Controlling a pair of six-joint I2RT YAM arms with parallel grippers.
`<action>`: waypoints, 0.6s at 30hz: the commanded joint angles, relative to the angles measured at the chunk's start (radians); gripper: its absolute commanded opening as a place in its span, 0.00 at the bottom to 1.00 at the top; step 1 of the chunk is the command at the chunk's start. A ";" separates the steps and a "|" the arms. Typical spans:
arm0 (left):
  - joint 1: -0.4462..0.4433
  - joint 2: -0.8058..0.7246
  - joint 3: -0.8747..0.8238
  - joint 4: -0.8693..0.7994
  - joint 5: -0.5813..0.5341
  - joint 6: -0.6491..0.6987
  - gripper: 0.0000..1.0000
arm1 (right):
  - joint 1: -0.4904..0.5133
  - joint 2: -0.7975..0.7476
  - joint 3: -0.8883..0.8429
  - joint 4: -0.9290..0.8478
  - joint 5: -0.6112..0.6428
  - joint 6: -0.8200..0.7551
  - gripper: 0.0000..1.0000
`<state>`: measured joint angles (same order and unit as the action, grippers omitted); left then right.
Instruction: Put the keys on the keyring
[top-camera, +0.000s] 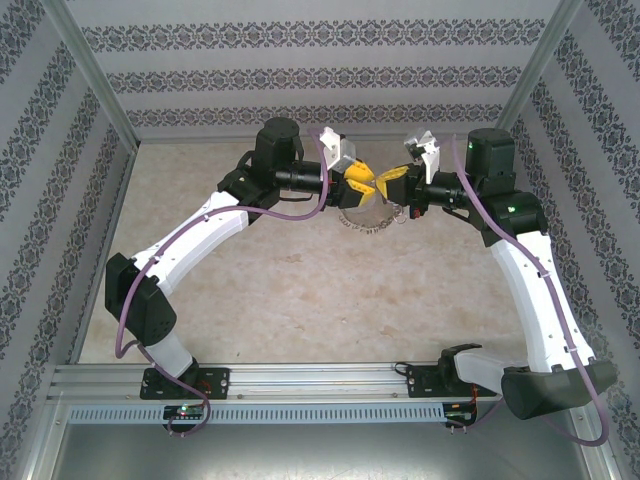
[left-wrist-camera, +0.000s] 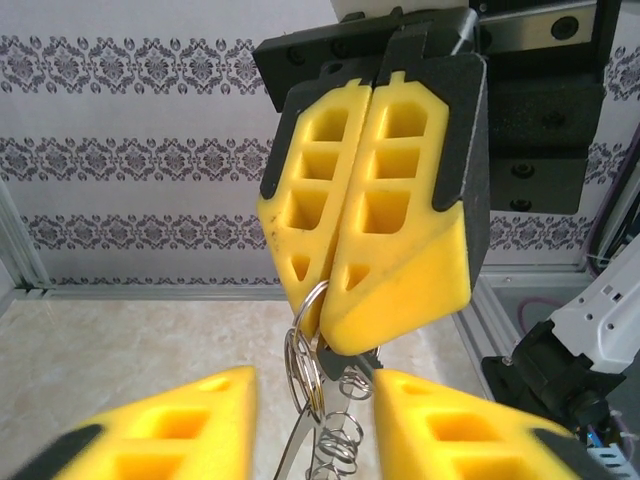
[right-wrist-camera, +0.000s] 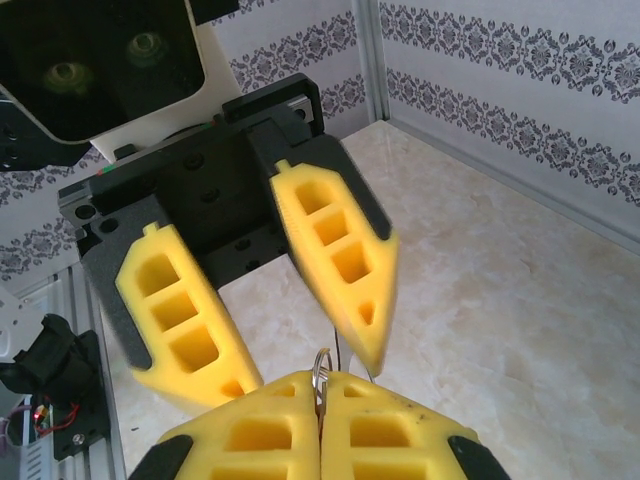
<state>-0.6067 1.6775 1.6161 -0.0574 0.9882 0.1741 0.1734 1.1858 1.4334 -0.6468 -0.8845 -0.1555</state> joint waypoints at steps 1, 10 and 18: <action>0.002 0.007 0.019 0.051 -0.005 -0.010 0.26 | 0.011 -0.024 -0.001 0.018 -0.027 -0.016 0.00; 0.002 0.019 0.033 0.057 -0.001 -0.007 0.03 | 0.011 -0.033 -0.009 0.018 -0.018 -0.016 0.00; -0.001 -0.002 0.006 0.096 -0.061 -0.013 0.00 | 0.001 -0.046 -0.022 0.030 -0.022 0.000 0.07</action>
<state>-0.6071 1.6859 1.6196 -0.0345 0.9775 0.1673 0.1726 1.1728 1.4273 -0.6441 -0.8722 -0.1555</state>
